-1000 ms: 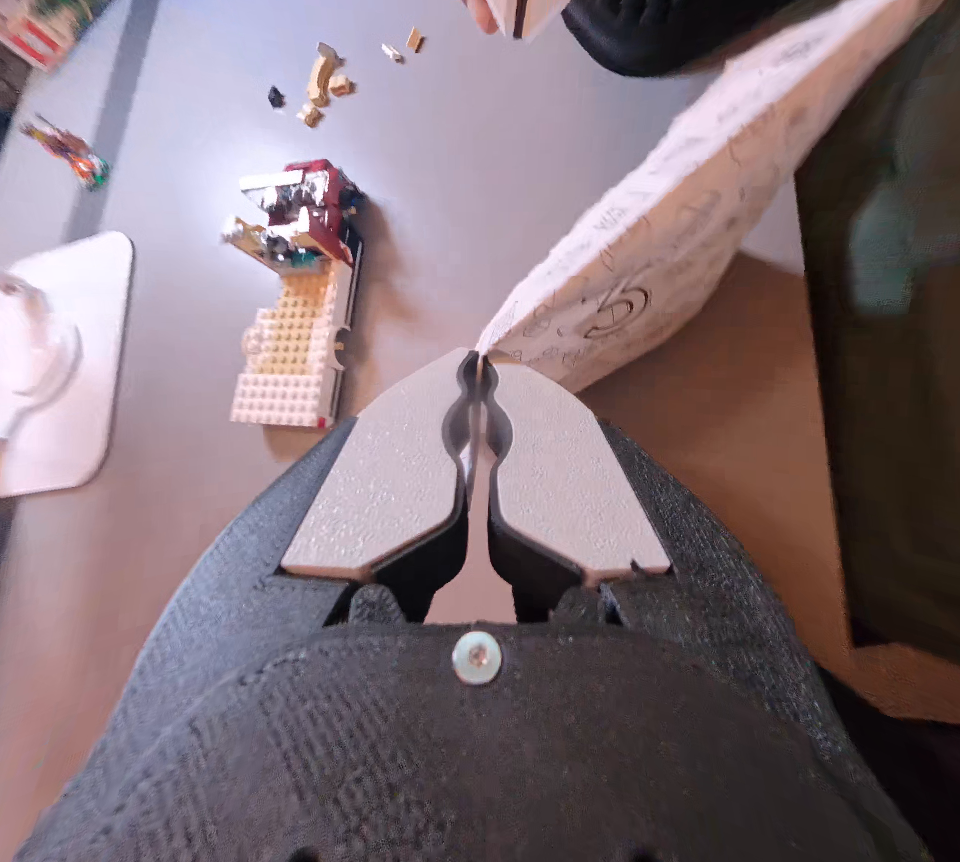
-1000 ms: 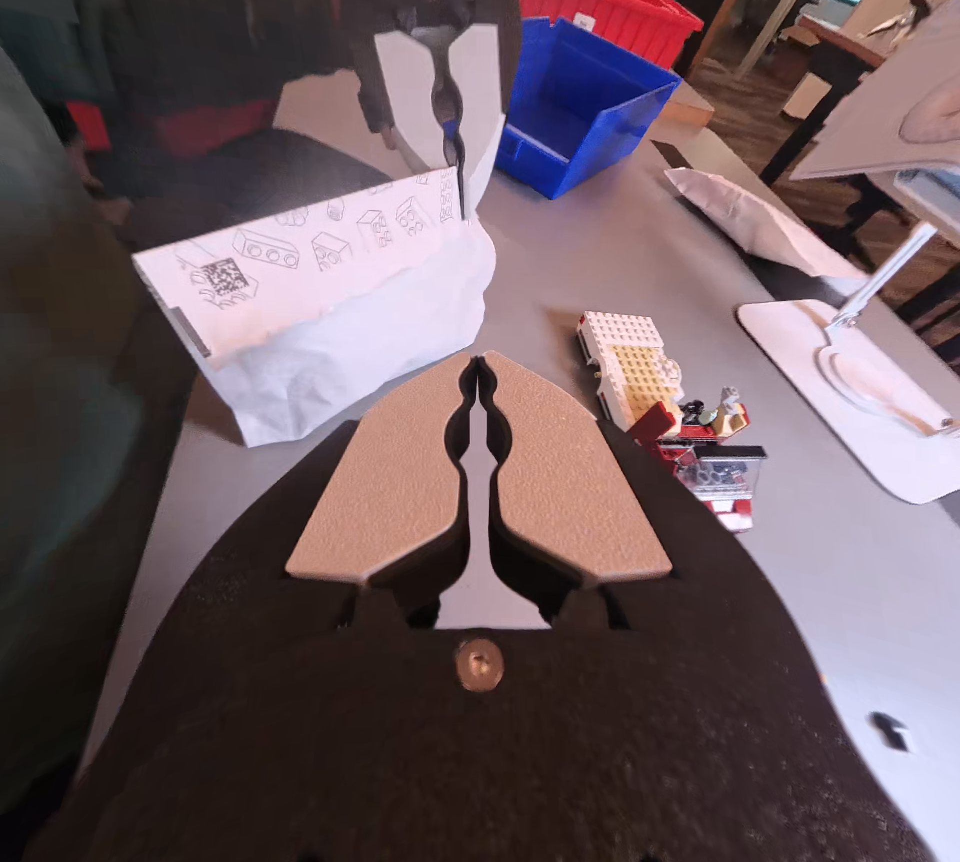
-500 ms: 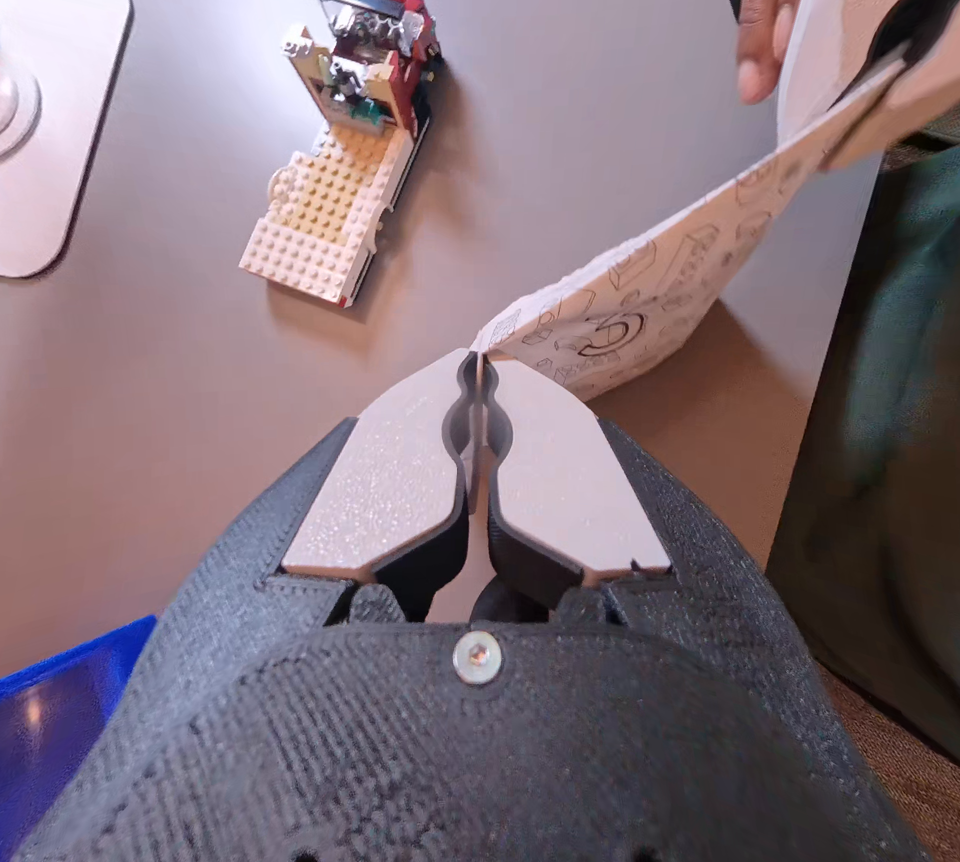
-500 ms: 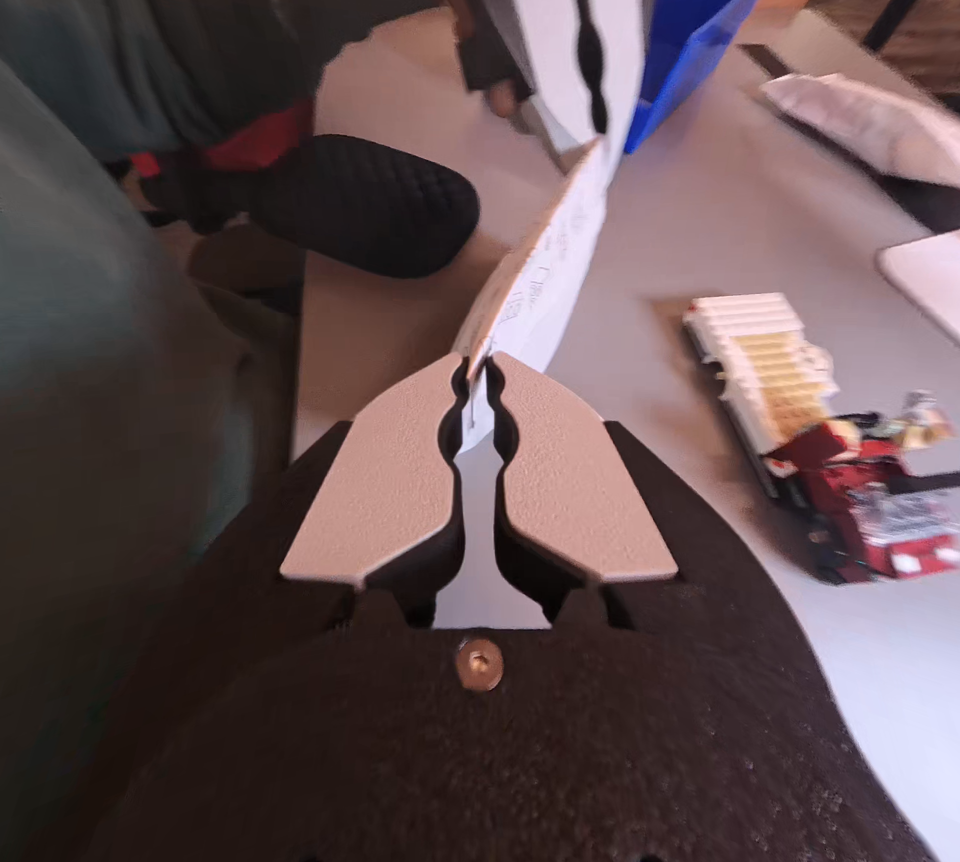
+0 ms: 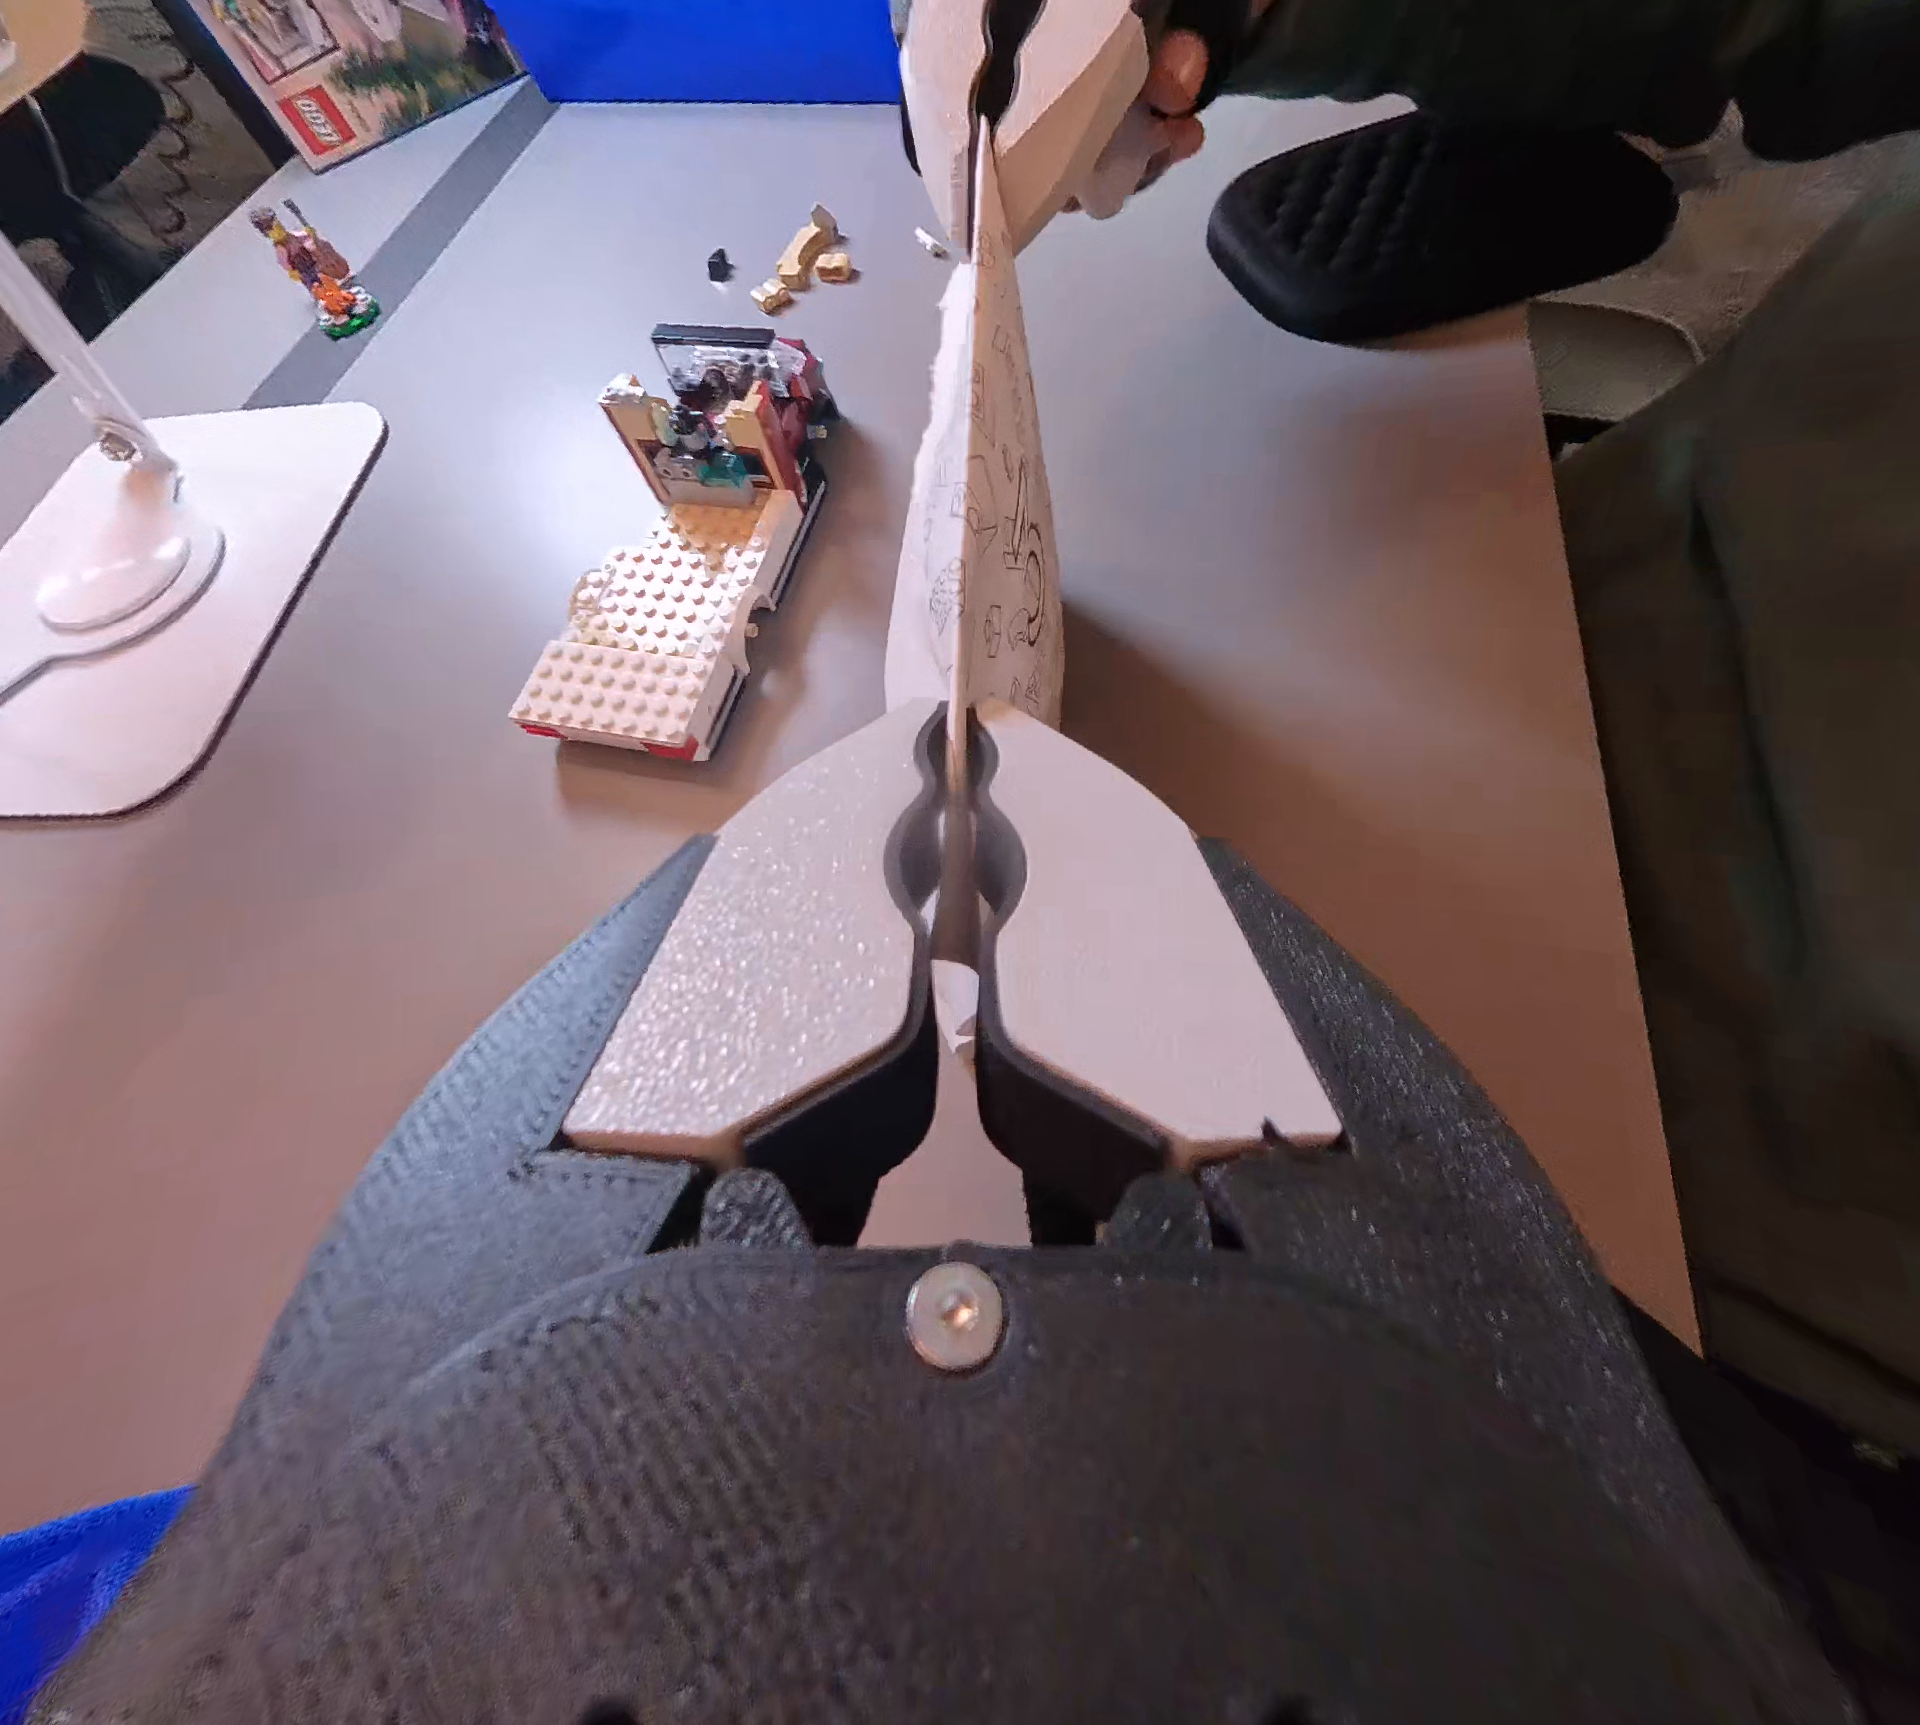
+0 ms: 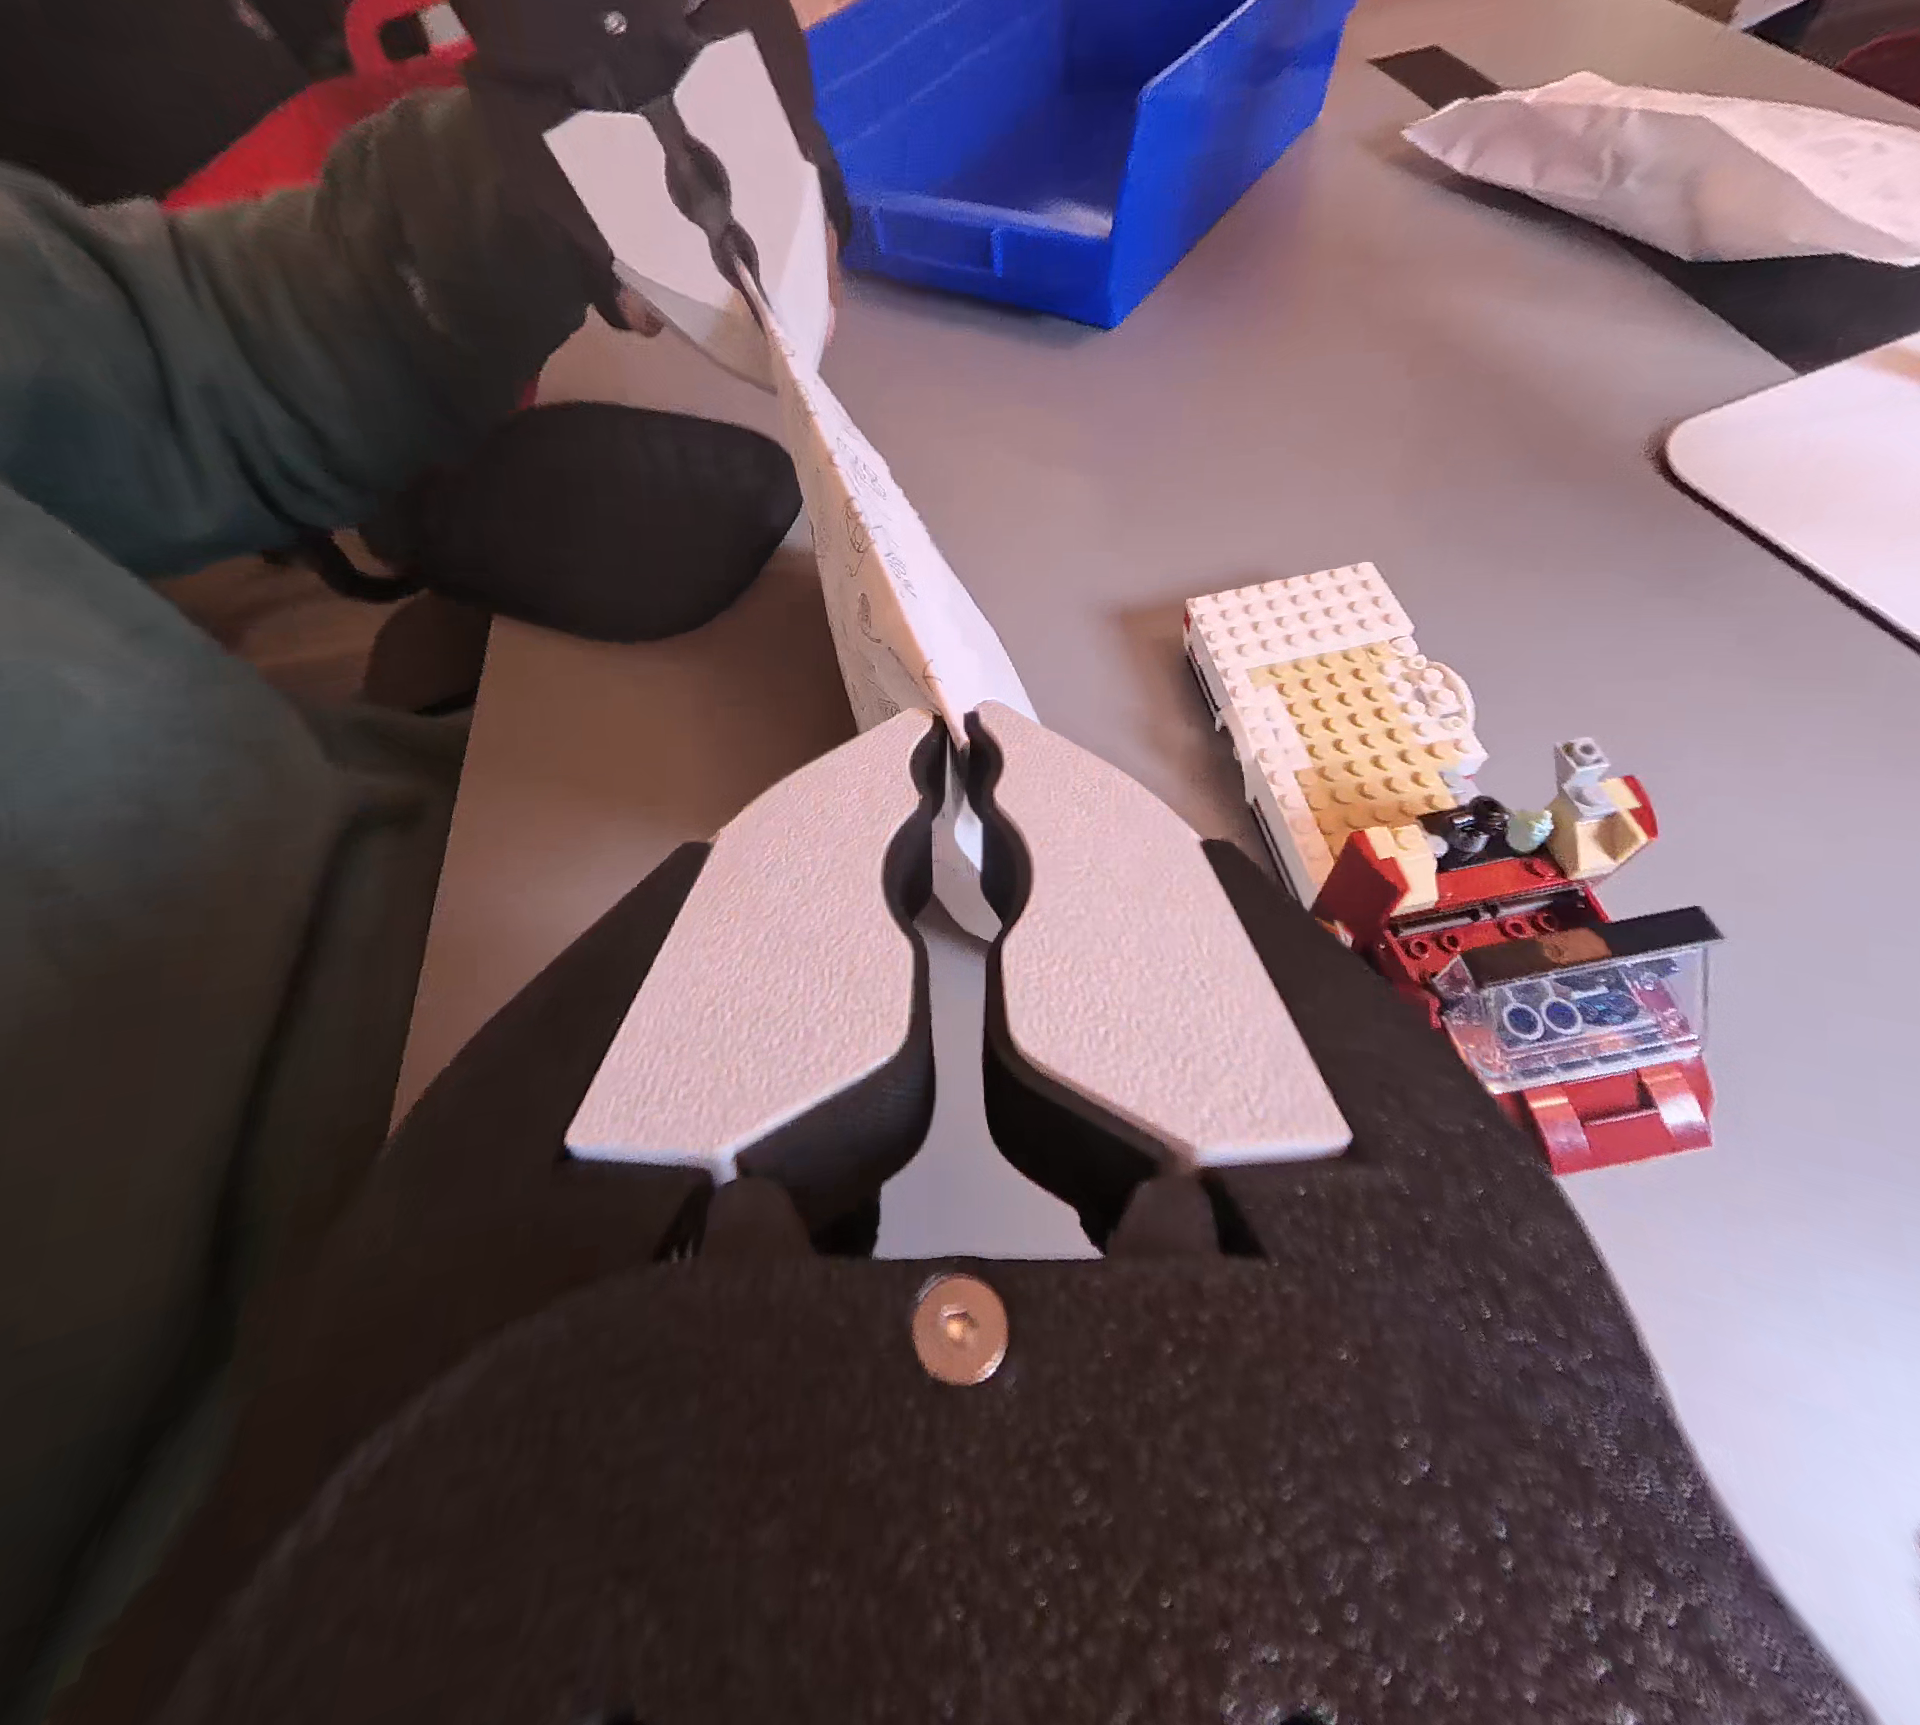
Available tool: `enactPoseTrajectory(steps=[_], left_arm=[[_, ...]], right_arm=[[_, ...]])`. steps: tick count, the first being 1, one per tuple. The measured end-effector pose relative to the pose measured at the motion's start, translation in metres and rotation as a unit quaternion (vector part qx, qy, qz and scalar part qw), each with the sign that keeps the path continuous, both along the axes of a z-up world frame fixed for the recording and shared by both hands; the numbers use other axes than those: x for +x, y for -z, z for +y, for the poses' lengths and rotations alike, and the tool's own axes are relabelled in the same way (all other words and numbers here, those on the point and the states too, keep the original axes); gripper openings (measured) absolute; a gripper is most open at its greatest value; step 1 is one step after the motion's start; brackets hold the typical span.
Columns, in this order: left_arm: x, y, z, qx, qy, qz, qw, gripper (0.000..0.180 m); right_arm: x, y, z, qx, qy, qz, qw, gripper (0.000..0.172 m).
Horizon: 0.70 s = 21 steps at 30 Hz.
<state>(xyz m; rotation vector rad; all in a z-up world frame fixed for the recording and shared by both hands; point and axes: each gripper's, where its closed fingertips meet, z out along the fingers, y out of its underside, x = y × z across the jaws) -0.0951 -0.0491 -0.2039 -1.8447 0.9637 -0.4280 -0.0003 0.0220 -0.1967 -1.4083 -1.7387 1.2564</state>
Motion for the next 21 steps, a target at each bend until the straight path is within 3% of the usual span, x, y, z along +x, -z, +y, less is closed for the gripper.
enactPoseTrajectory(steps=[6, 9, 11, 21], left_arm=[[-0.007, -0.019, 0.003, -0.051, -0.002, -0.048, 0.998, 0.001], [-0.002, -0.020, 0.004, -0.068, 0.015, -0.079, 0.994, 0.001], [0.003, -0.019, 0.005, -0.073, 0.028, -0.085, 0.993, 0.001], [0.016, -0.027, 0.001, -0.107, 0.060, -0.094, 0.988, 0.002]], right_arm=[[-0.003, -0.006, -0.003, -0.020, 0.004, 0.040, 0.999, 0.006], [-0.001, -0.010, -0.009, -0.020, -0.014, 0.063, 0.998, 0.023], [0.000, -0.009, -0.011, 0.001, -0.022, 0.062, 0.998, 0.001], [0.014, -0.017, -0.011, -0.001, -0.038, 0.073, 0.997, 0.001]])
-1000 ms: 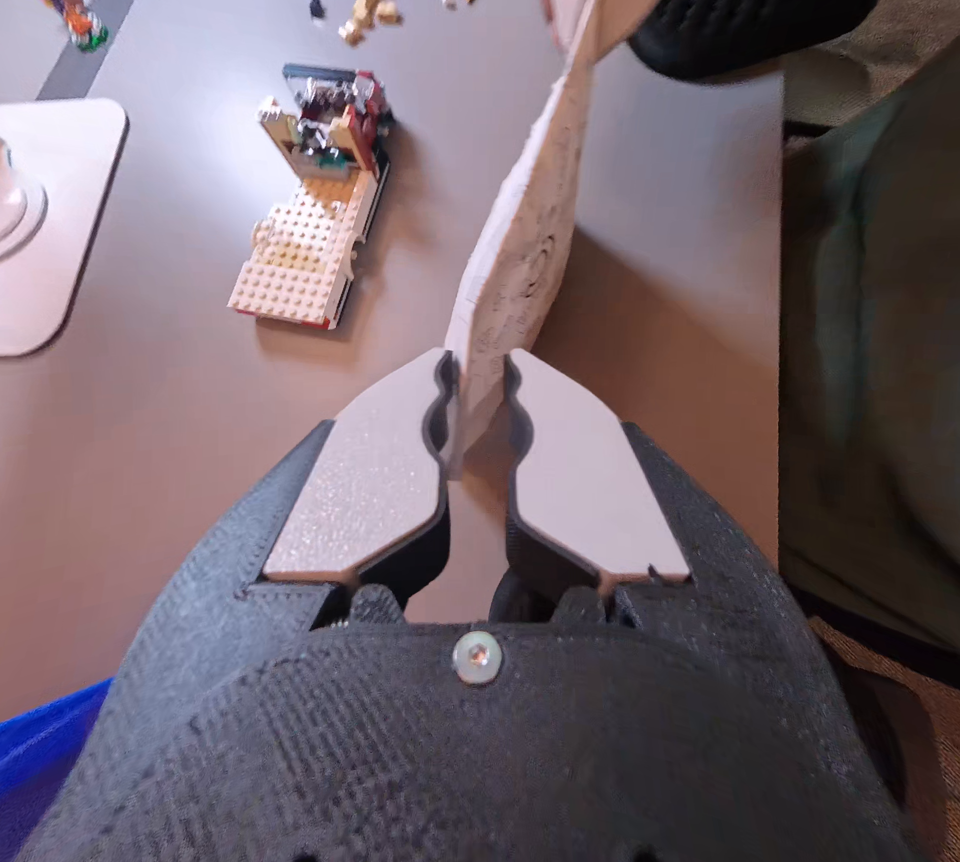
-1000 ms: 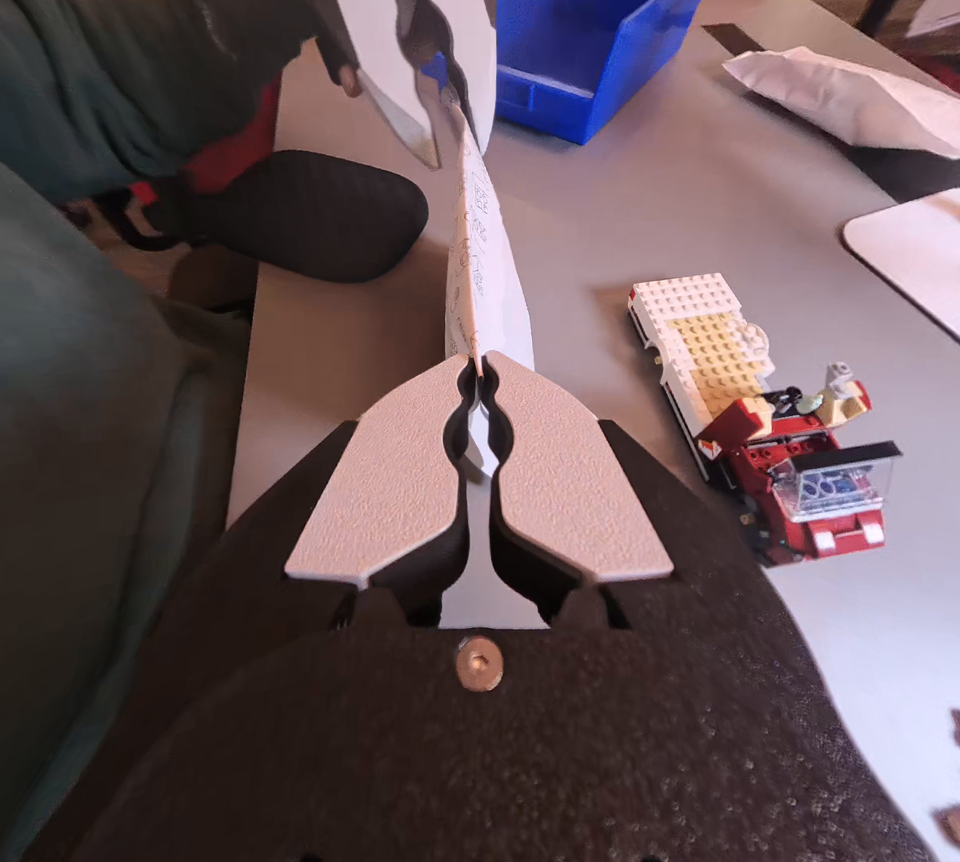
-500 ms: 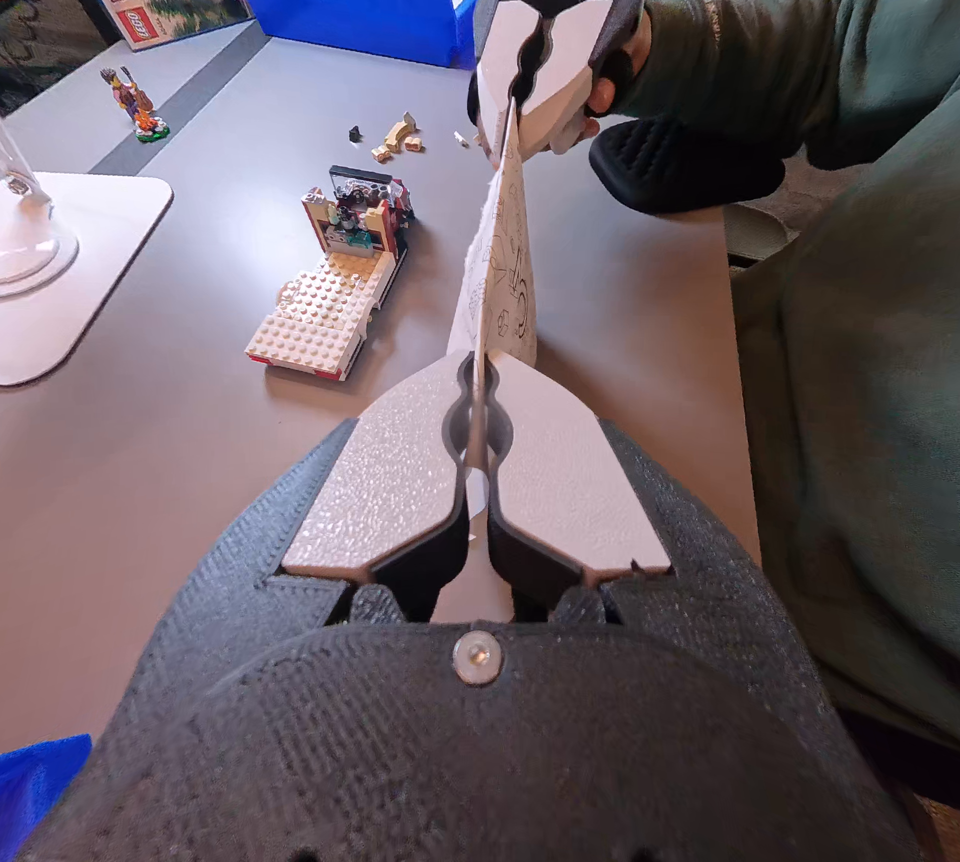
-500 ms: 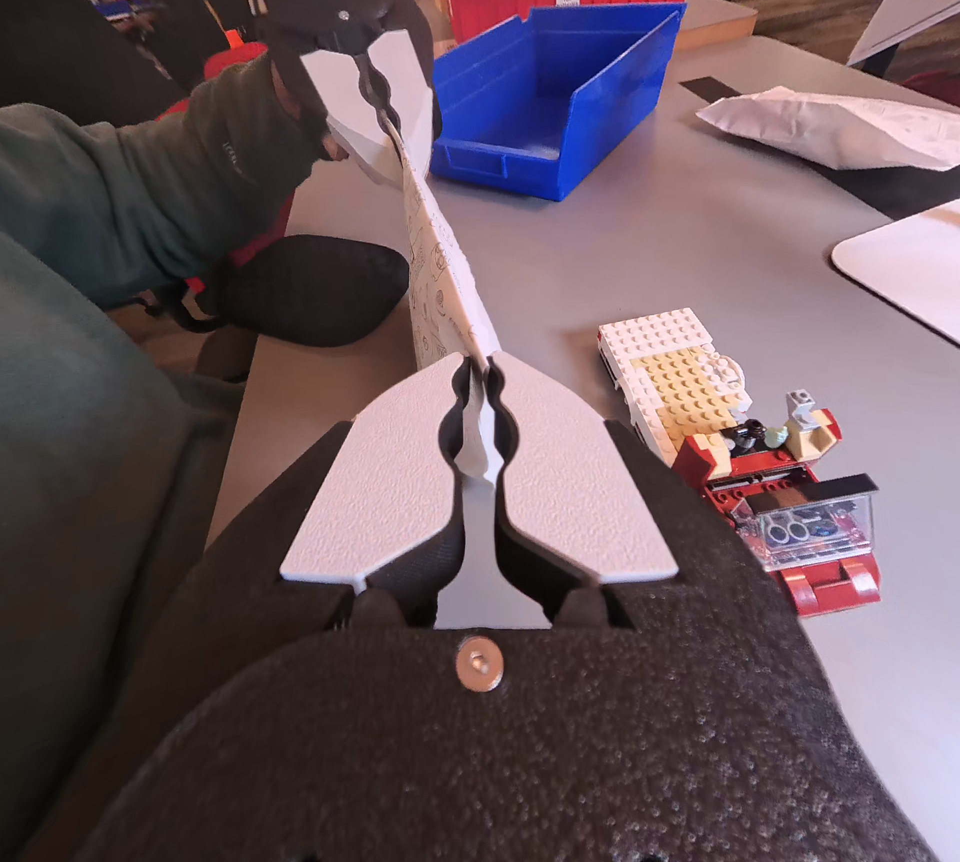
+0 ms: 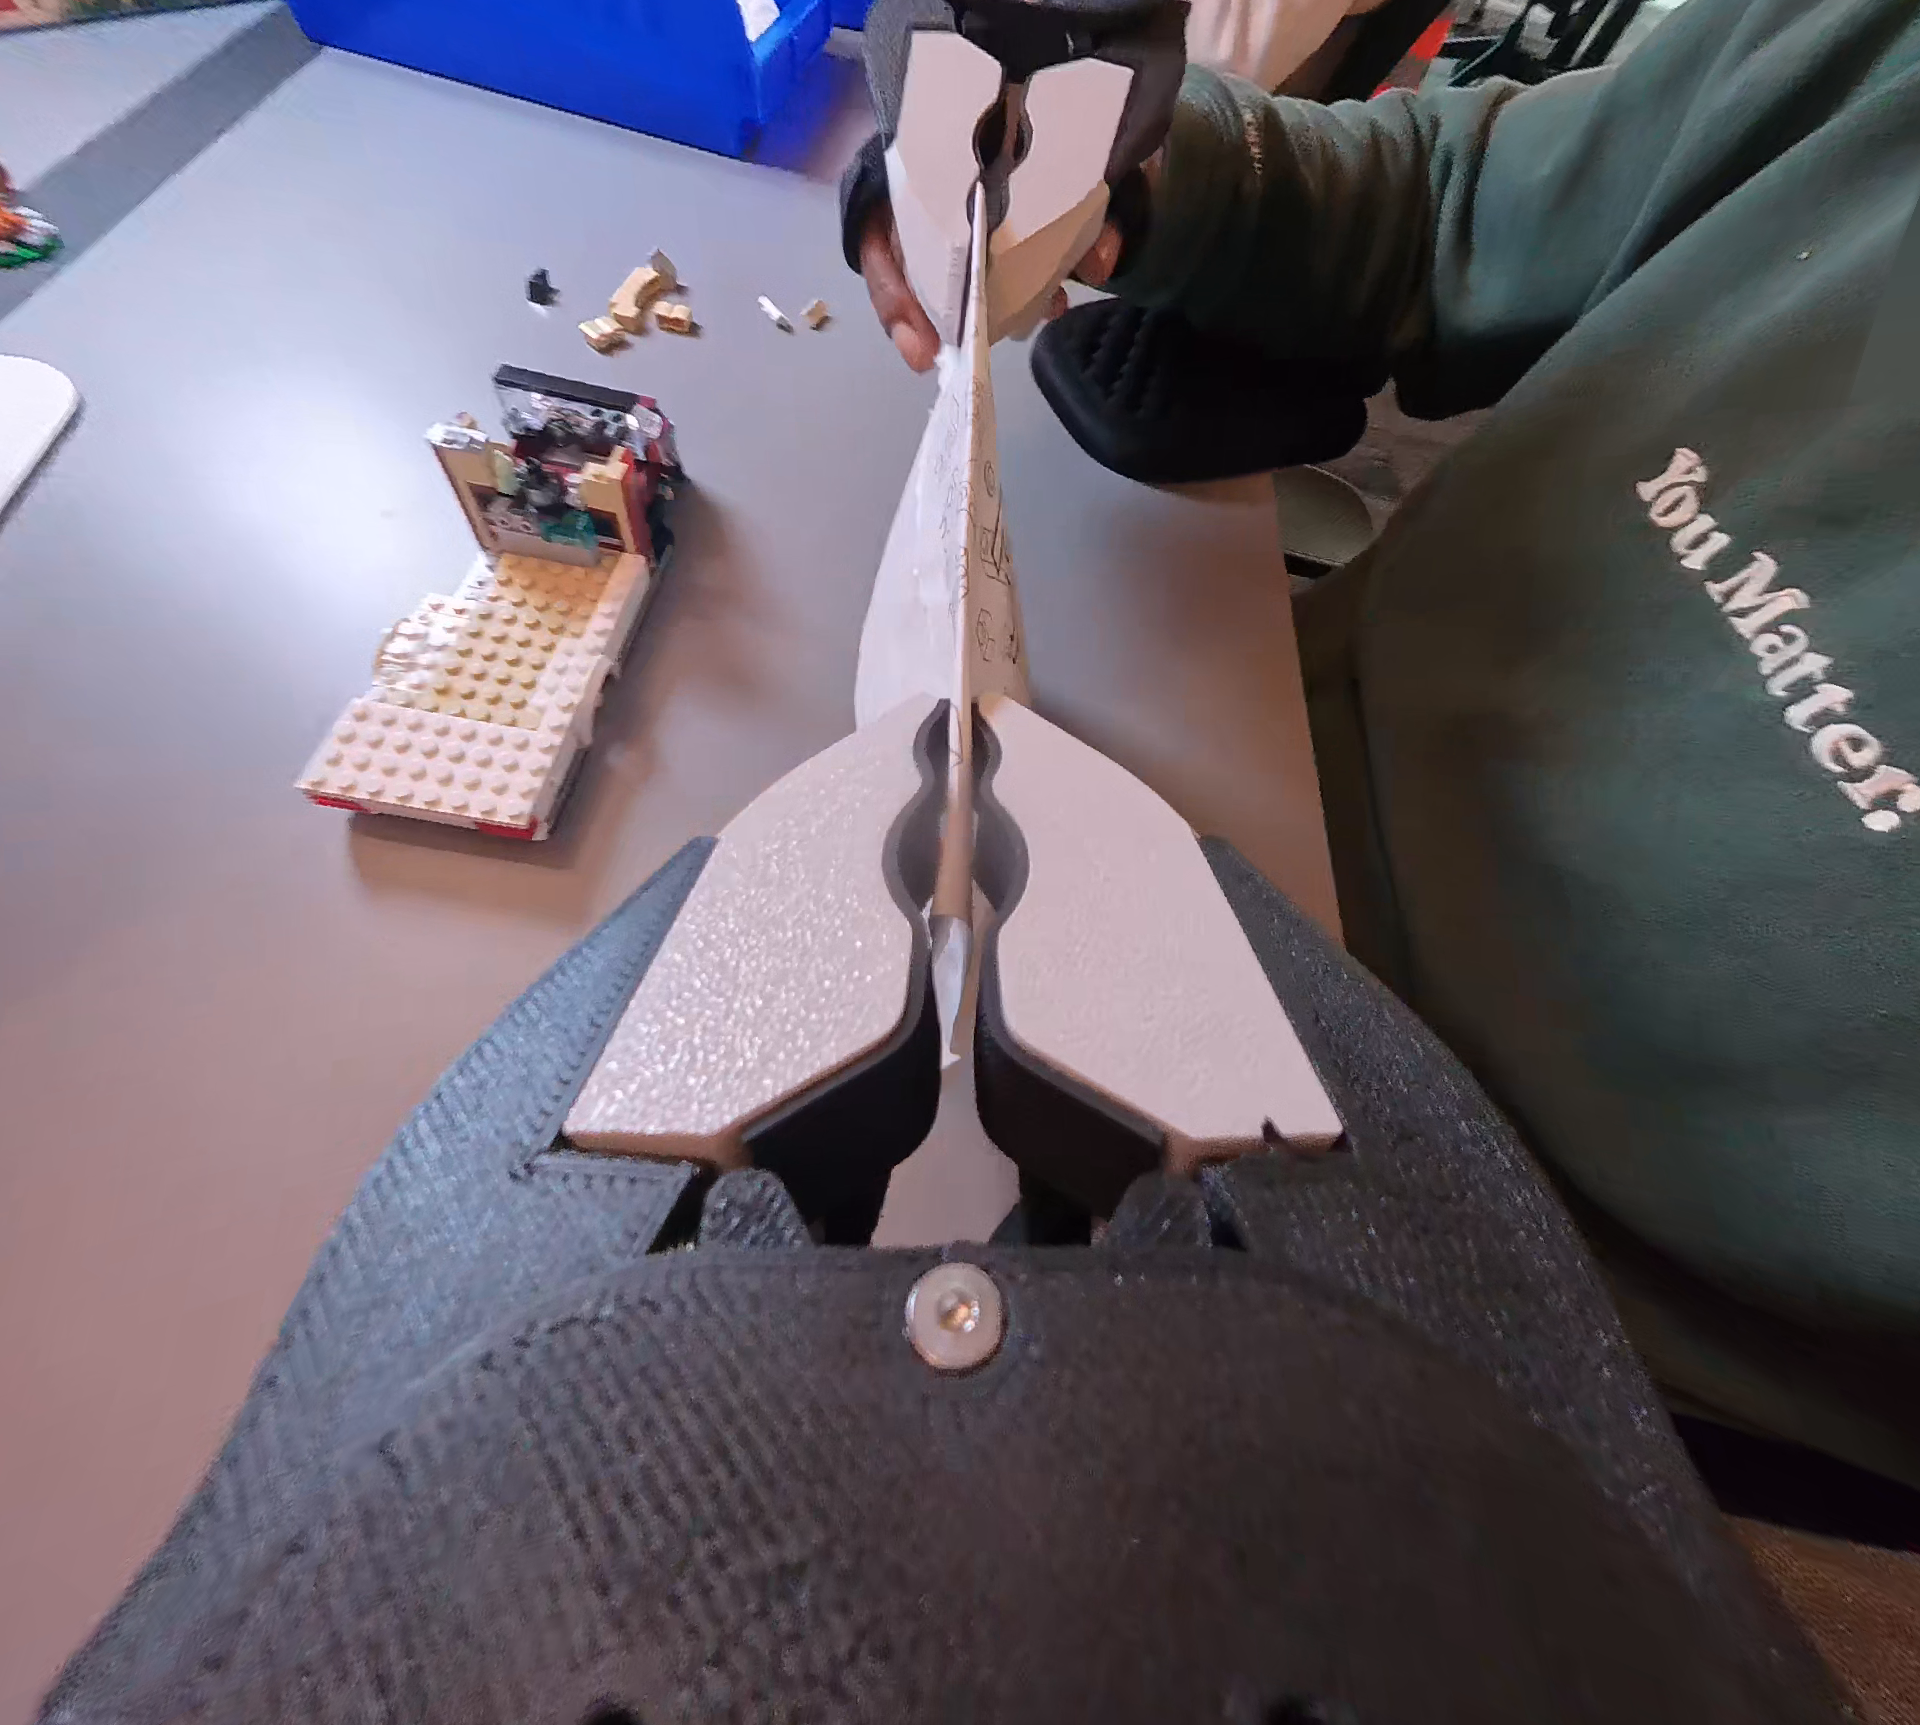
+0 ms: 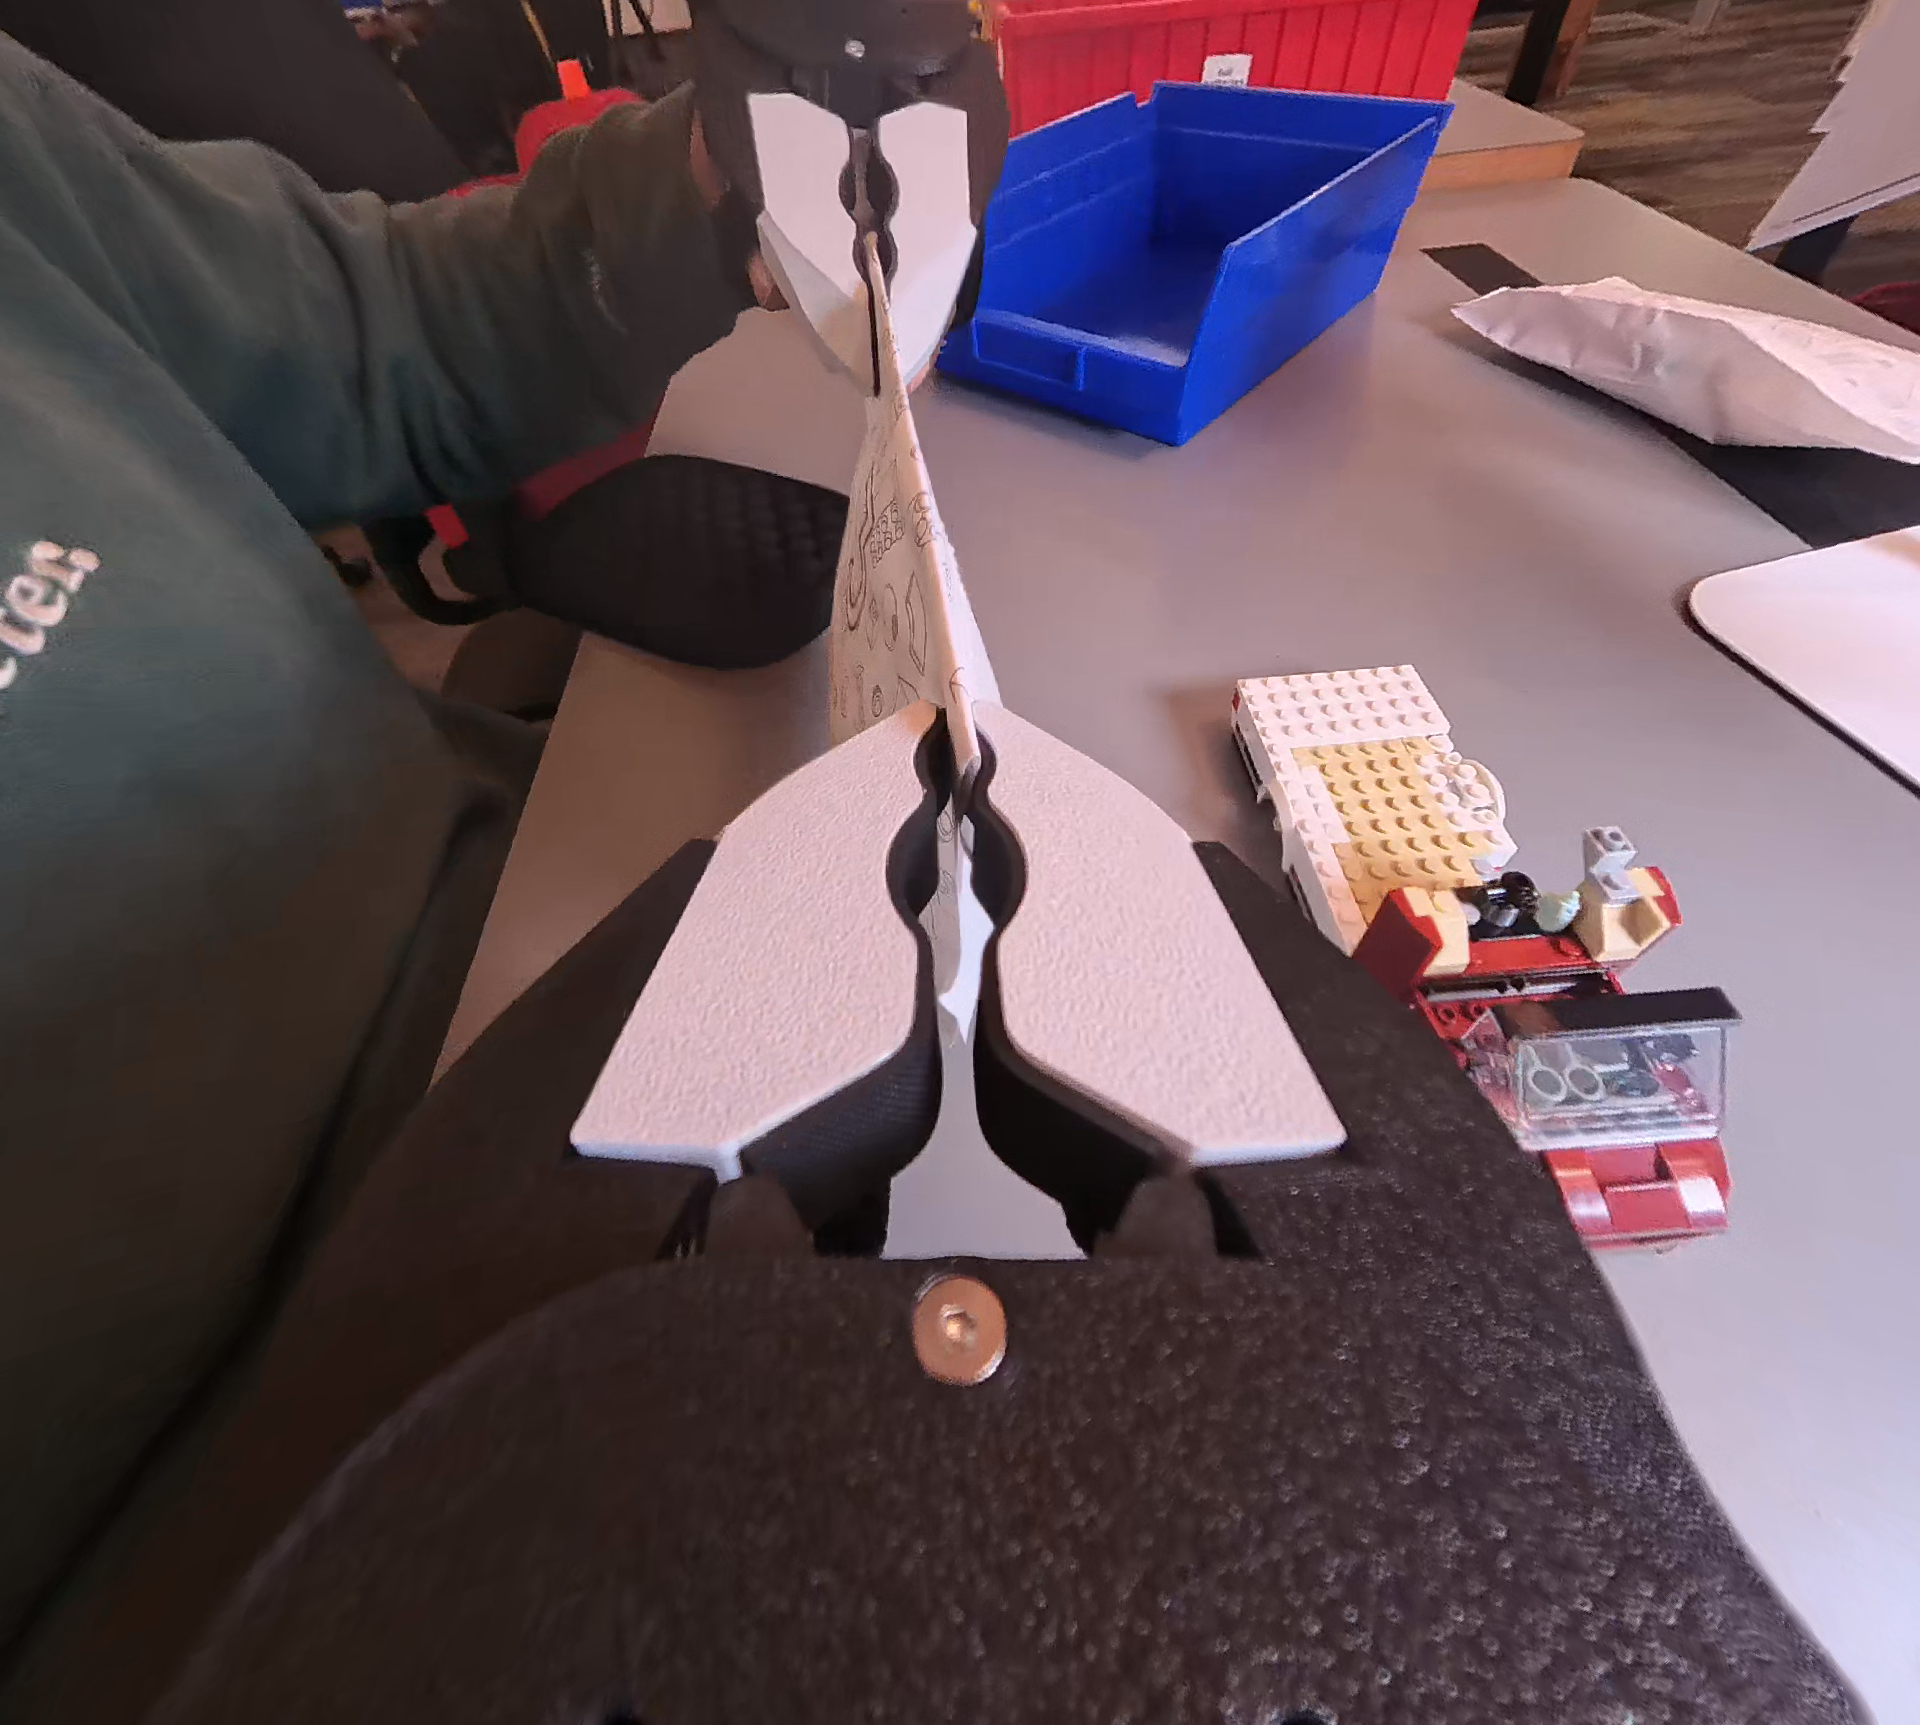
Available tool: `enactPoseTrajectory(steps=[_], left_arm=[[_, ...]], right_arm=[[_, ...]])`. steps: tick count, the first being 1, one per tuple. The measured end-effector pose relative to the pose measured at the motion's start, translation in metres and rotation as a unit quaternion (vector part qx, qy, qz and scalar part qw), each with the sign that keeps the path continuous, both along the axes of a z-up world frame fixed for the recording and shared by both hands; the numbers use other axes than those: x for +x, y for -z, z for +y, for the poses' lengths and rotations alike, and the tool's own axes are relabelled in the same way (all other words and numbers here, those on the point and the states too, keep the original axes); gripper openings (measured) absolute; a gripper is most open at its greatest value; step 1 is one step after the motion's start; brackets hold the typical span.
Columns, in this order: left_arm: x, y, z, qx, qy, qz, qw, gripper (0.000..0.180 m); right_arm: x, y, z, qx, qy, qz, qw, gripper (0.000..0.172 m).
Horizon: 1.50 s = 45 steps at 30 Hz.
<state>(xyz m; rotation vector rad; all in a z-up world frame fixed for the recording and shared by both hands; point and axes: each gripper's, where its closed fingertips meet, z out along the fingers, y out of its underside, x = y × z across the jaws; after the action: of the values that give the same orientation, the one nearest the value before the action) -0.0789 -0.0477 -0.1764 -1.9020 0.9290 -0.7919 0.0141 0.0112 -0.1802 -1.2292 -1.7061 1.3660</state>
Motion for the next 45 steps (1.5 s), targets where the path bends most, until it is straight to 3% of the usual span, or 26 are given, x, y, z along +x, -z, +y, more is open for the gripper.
enactPoseTrajectory(steps=[6, 9, 13, 17, 25, 29, 31, 36, 38, 42, 45], left_arm=[[0.009, 0.011, -0.001, -0.009, -0.004, -0.012, 1.000, 0.001], [-0.011, -0.014, 0.008, 0.009, -0.045, -0.014, 0.999, 0.001], [-0.093, -0.075, 0.030, 0.032, -0.170, -0.029, 0.984, 0.001], [-0.193, -0.124, 0.058, 0.034, -0.287, -0.019, 0.957, 0.001], [-0.351, -0.142, 0.125, -0.008, -0.432, 0.027, 0.901, 0.000], [-0.379, -0.118, 0.162, -0.044, -0.423, 0.054, 0.903, 0.001], [-0.372, -0.103, 0.178, -0.065, -0.384, 0.051, 0.920, 0.001], [-0.343, -0.087, 0.205, -0.116, -0.247, -0.079, 0.959, 0.000], [-0.350, -0.056, 0.217, -0.169, -0.239, -0.105, 0.950, 0.001], [-0.365, 0.032, 0.237, -0.230, -0.266, -0.005, 0.936, 0.001], [-0.380, 0.049, 0.258, -0.211, -0.315, 0.006, 0.925, 0.001]], right_arm=[[0.007, 0.011, 0.001, 0.001, 0.010, -0.023, 1.000, 0.001], [0.011, -0.004, 0.013, 0.004, 0.047, -0.004, 0.999, 0.022], [0.031, -0.013, 0.028, 0.005, 0.077, 0.004, 0.997, 0.024], [0.041, 0.010, 0.035, -0.004, 0.091, -0.025, 0.995, 0.022], [0.046, 0.039, 0.038, -0.027, 0.078, -0.071, 0.994, 0.020], [0.042, 0.042, 0.047, -0.046, 0.083, -0.080, 0.992, 0.019], [0.039, 0.042, 0.052, -0.057, 0.085, -0.081, 0.991, 0.019], [0.033, 0.044, 0.059, -0.088, 0.081, -0.085, 0.989, 0.018], [0.029, 0.045, 0.063, -0.099, 0.083, -0.087, 0.988, 0.018], [0.022, 0.048, 0.068, -0.108, 0.083, -0.093, 0.986, 0.018], [0.019, 0.049, 0.069, -0.102, 0.085, -0.097, 0.986, 0.017]])
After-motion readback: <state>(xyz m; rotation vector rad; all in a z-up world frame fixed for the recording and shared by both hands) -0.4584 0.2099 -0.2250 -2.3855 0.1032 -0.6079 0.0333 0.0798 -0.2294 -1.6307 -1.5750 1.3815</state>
